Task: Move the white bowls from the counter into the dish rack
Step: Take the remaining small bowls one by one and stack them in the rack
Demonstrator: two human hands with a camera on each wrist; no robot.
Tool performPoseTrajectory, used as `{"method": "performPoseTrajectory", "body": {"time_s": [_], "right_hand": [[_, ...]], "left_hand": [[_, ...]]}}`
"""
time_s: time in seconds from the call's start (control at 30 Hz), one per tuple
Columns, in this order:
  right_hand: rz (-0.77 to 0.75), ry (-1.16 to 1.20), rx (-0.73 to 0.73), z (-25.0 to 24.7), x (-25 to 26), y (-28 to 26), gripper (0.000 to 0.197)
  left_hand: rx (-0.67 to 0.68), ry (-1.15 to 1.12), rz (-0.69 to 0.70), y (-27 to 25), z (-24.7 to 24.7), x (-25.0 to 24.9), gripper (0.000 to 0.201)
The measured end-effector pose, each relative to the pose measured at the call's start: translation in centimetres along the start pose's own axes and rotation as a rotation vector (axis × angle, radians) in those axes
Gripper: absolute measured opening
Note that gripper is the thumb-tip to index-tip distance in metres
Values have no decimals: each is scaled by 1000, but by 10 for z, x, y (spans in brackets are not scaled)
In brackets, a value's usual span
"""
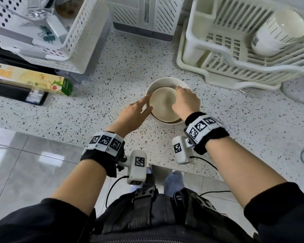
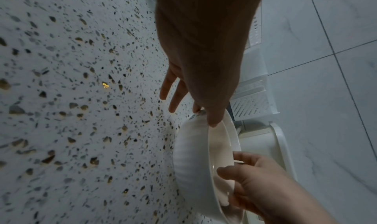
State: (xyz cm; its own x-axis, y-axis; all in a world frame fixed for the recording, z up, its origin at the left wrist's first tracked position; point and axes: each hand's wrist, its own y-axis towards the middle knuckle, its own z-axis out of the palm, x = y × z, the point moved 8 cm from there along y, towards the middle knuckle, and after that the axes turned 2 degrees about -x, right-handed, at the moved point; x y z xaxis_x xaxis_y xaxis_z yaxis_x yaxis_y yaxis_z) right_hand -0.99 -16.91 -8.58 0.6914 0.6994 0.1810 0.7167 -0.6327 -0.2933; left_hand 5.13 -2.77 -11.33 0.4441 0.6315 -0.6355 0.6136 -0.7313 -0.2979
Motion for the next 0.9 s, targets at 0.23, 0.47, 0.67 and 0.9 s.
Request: {"method": "performPoseTrajectory", "body": {"time_s": [0.23, 0.47, 0.67, 0.9], "right_hand": [[52, 260, -17, 9, -14, -3, 47], [68, 495, -128, -24, -30, -16, 43], [94, 746, -296, -72, -69, -29, 41], [165, 1051, -419, -111, -138, -36, 48]], "left_hand": [[40, 5, -12, -4, 4, -3, 53], [-79, -100, -4, -2, -6, -16, 46], [-224, -29, -18, 12, -21, -46, 52], [-193, 89, 116, 41, 0, -129, 51]]}}
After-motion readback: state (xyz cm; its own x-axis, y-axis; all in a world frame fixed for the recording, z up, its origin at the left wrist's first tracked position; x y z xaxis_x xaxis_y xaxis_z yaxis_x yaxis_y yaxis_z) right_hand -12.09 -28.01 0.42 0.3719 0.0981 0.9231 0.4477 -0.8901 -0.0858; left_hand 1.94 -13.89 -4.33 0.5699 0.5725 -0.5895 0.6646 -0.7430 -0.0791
